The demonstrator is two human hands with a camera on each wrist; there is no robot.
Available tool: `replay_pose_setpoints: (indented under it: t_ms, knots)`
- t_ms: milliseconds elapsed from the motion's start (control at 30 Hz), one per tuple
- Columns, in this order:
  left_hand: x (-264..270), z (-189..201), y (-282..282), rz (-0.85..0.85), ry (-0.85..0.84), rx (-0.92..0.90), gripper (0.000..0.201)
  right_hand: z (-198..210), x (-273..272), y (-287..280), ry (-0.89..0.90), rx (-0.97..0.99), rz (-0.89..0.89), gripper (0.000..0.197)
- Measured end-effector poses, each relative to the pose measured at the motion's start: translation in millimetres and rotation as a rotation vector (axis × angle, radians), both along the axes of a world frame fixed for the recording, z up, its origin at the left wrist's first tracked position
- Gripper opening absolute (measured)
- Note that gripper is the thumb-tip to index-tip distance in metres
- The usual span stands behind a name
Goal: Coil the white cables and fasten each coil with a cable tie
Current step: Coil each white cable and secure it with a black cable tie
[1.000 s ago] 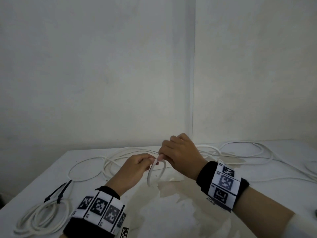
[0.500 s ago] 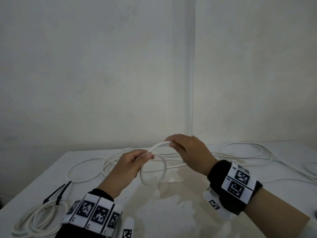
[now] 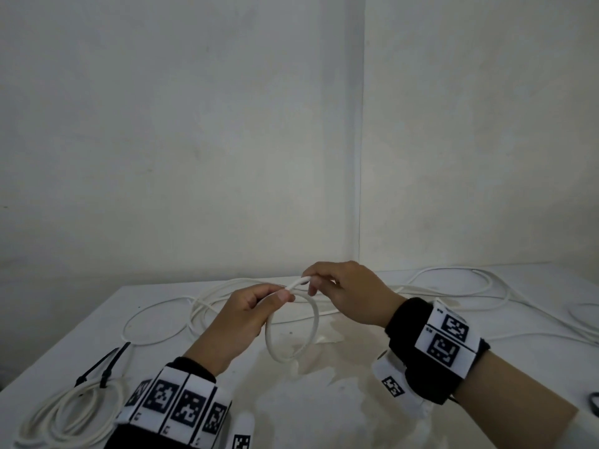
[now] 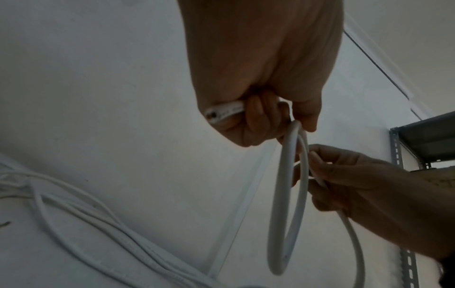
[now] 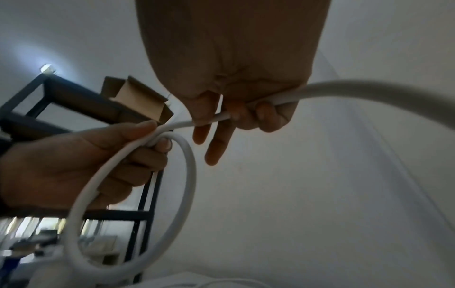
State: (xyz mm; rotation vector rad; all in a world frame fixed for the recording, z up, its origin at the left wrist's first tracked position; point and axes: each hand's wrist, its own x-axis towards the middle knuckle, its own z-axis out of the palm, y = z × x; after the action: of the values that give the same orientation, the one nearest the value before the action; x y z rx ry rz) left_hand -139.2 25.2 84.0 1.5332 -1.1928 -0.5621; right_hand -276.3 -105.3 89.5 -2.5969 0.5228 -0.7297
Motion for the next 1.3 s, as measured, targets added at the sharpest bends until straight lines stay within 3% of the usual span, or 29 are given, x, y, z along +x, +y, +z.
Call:
replay_pose_setpoints:
  t_ms: [133,500,667,867,1000,1300]
  knots:
    - [5.0,-3.4,-1.7,-0.005,0.02,-0.002,0.023,-5.3,0.3,4.3,-0.095,0.23,0.082,0.022]
    - [6.6,-7.6,-11.6,0.128,-0.084,-0.13,0.014,-3.0,0.3,9.7,-0.234,0.441,0.098,0.021]
    - [4.5,-12.6,-12.7,0.198,-0.169,-0.126,0.016,-7.5,3.0,8.1,-0.157,0.427,0.082,0.024]
    - [-1.1,-12.6,-14.4,0.269,-0.257,-0.128,0.021,-9.9,5.6,8.0,-0.212,0.405,0.01,0.028]
    - [3.3,-9.5,-13.5,0.207,-0.089,-0.017,0.035,-7.9,-0.1,5.4,-0.226,0.386,-0.033,0.03]
    - [13.7,-4.4,2.9,-0.024,0.188,0.136,0.017,-15.6,-10.2,-6.8,-0.25,0.468,-0.095,0.029]
